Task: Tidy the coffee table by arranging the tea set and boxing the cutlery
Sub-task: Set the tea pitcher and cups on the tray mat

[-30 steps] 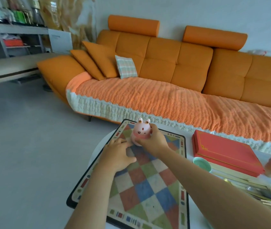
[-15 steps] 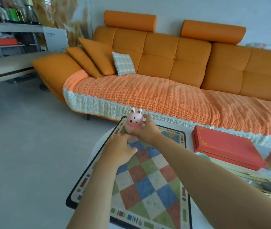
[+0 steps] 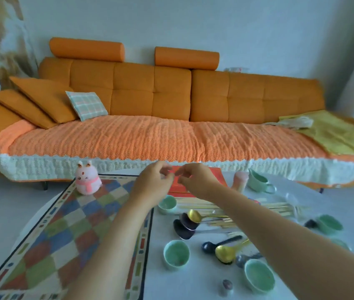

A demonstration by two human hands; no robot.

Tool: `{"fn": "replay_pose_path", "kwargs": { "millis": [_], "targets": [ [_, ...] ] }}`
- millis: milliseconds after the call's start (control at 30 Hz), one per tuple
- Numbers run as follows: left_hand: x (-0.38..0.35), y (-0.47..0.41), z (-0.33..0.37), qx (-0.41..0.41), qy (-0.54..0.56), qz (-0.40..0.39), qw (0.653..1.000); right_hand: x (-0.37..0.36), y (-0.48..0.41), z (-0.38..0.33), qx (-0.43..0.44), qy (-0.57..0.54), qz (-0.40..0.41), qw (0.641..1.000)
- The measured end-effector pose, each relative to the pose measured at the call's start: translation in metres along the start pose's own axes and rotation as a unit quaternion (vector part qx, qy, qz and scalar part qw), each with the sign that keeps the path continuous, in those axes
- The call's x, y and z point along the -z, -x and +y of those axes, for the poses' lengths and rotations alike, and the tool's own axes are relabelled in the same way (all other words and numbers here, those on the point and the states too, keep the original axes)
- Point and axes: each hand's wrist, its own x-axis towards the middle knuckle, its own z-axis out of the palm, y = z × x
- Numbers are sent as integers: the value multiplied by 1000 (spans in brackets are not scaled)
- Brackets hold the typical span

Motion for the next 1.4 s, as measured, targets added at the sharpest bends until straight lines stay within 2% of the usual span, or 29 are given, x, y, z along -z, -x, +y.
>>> {"fn": "replay_pose_path", "kwargs": {
  "millis": [100,233,433,567,667,867,1000,1133,1300,1400],
  "targets": [
    [-46,-18,48,-37,-4,-53,998,54,15,46,-41,58,59,996],
    [-107,-43,94,-88,-44,-117,988,111,19,115,-100,79,123,984],
    [-186,-93,129,-142,-177,-188,956,146,1,205,-207,190,47,959],
    [-222,-119,122,-115,-245,-247,930,140,-19,238,-219,186,20,958],
    [-236,-128,110,-90,-235,-275,928,133,-32,250,-217,180,-5,959],
    [-240,-126,100,-97,-186,-262,942,124,-36,259,-210,145,27,967],
    [-233,-120,104,-138,-175,-196,955,130,-26,250,-186,113,69,974],
    [-216,-109,118,-164,-104,-121,974,148,-12,217,-127,75,139,979],
    [-176,-91,127,-88,71,-136,984,151,6,154,-43,73,122,989],
    [-143,-78,117,-65,74,-124,987,137,15,118,-13,52,99,994]
  ]
}}
